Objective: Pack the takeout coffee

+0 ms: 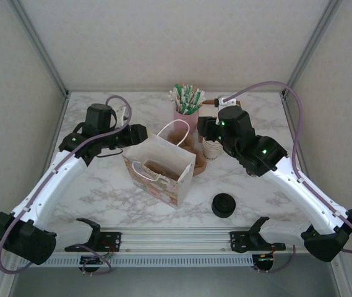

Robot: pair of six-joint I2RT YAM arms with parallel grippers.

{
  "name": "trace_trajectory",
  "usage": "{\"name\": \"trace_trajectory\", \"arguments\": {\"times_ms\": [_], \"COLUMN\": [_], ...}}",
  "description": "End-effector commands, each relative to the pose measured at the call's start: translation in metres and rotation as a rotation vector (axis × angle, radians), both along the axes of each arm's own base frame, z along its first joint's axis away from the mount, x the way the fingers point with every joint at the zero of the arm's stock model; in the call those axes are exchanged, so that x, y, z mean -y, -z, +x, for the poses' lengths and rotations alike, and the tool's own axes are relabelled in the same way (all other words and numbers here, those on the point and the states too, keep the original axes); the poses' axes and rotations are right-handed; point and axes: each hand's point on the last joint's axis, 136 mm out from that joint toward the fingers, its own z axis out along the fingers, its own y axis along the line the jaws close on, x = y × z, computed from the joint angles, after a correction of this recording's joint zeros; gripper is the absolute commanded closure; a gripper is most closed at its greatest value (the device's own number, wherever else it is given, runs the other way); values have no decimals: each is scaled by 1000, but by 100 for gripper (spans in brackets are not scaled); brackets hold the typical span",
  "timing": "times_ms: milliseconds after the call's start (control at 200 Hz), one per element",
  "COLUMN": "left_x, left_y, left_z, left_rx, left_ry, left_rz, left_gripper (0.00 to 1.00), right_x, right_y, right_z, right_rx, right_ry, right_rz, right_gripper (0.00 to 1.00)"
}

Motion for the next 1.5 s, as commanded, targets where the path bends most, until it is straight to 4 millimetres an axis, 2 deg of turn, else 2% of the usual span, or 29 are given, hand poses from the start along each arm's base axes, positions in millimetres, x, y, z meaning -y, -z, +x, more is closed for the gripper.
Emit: {"name": "trace_trajectory", "arguments": {"times_ms": [0, 210, 390, 410, 470, 491, 636, 681, 886, 956, 1051, 1306, 1497], "left_x": [13, 22, 14, 12, 5, 3, -21, -27, -58, -64, -70, -76, -82], "left_y": [-20, -24, -29, -29, -32, -34, -44, -49, -65, -66, -62, -49, -44], "left_z": [10, 20, 24, 25, 27, 27, 28, 26, 17, 12, 8, -3, -11], "left_rx": [68, 83, 116, 121, 135, 141, 178, 193, 254, 271, 274, 254, 254], "left_ry": [32, 49, 9, 0, -38, -49, -157, -177, -303, -323, -341, -353, -371], "left_rz": [-21, -26, 3, 7, 26, 32, 92, 104, 158, 161, 169, 164, 161], "left_gripper": [49, 49, 46, 46, 44, 44, 42, 42, 39, 36, 34, 33, 32], "right_x": [15, 48, 63, 65, 67, 77, 100, 109, 151, 166, 178, 208, 224], "right_y": [14, 21, 28, 30, 33, 34, 41, 43, 53, 63, 78, 129, 152], "right_z": [-1, -4, -7, -7, -10, -7, -9, -10, -12, -15, -17, -27, -34], "right_rx": [-40, -71, -116, -126, -151, -162, -218, -238, -339, -406, -491, -701, -788], "right_ry": [60, 202, 253, 259, 272, 306, 397, 432, 575, 632, 692, 851, 928], "right_rz": [-39, -111, -136, -138, -135, -136, -129, -117, -71, -21, 64, 182, 178], "right_gripper": [52, 50, 45, 41, 40, 40, 38, 29, 14, 9, 7, 8, 10]}}
